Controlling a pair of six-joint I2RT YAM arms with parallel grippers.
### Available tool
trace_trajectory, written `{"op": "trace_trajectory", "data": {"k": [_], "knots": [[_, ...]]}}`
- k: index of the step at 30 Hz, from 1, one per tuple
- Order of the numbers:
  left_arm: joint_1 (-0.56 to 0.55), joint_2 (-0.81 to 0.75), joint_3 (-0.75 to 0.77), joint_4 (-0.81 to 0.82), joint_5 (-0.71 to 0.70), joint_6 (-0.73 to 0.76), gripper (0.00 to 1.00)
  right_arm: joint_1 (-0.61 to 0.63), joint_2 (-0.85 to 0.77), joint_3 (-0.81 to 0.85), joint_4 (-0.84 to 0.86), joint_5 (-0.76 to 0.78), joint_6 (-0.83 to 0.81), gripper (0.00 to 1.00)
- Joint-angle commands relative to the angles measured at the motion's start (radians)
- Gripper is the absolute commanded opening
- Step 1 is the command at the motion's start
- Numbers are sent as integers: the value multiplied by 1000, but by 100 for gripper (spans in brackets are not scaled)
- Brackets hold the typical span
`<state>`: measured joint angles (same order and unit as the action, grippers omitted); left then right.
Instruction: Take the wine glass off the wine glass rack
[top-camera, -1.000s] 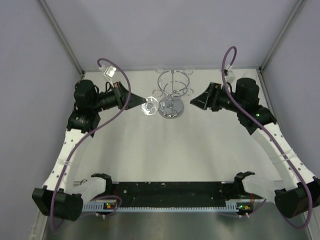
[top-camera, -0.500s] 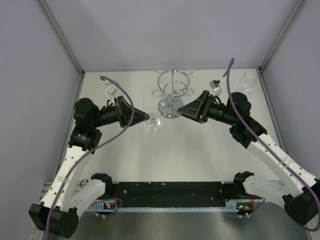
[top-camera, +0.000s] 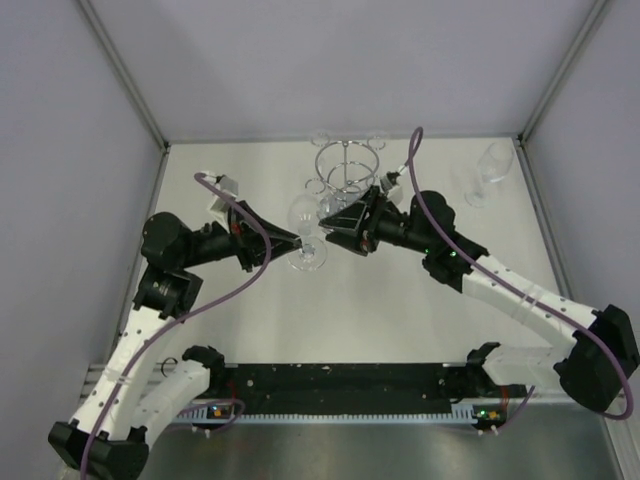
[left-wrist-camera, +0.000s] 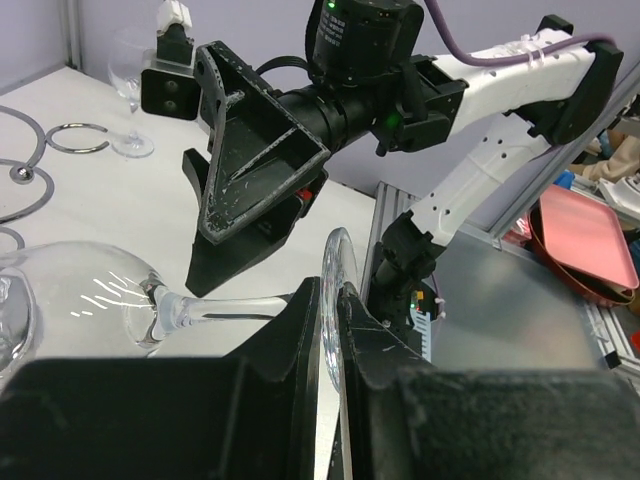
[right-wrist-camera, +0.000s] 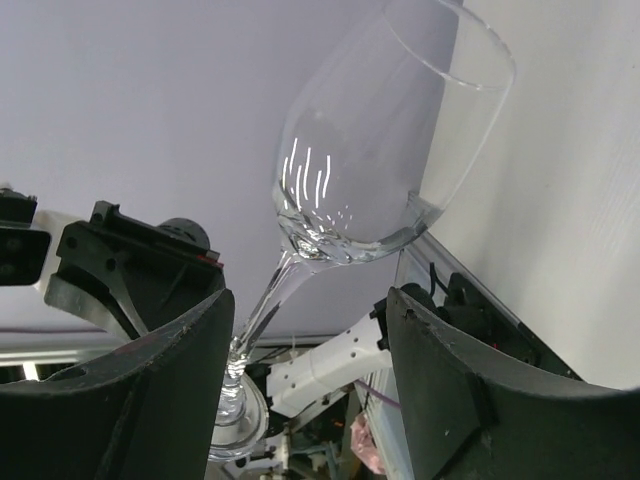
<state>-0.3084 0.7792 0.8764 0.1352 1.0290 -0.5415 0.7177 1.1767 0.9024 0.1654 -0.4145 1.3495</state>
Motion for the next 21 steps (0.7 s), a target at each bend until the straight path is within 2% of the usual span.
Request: {"op": "trace_trajectory", "data": {"k": [1,13,18,21], "knots": [[-18,-21,-4,66,-30,106,0,41,27,56,114,11,53,63],[-32,-15,-22,76,-38,143,0,124,127,81,246,-24,131,61],[-34,-32,-31,78,-38,155,0,141,158,85,293,-40,155,54],[-35,-38,-33,75,-37,164,0,141,158,89,298,-46,160,42]]}}
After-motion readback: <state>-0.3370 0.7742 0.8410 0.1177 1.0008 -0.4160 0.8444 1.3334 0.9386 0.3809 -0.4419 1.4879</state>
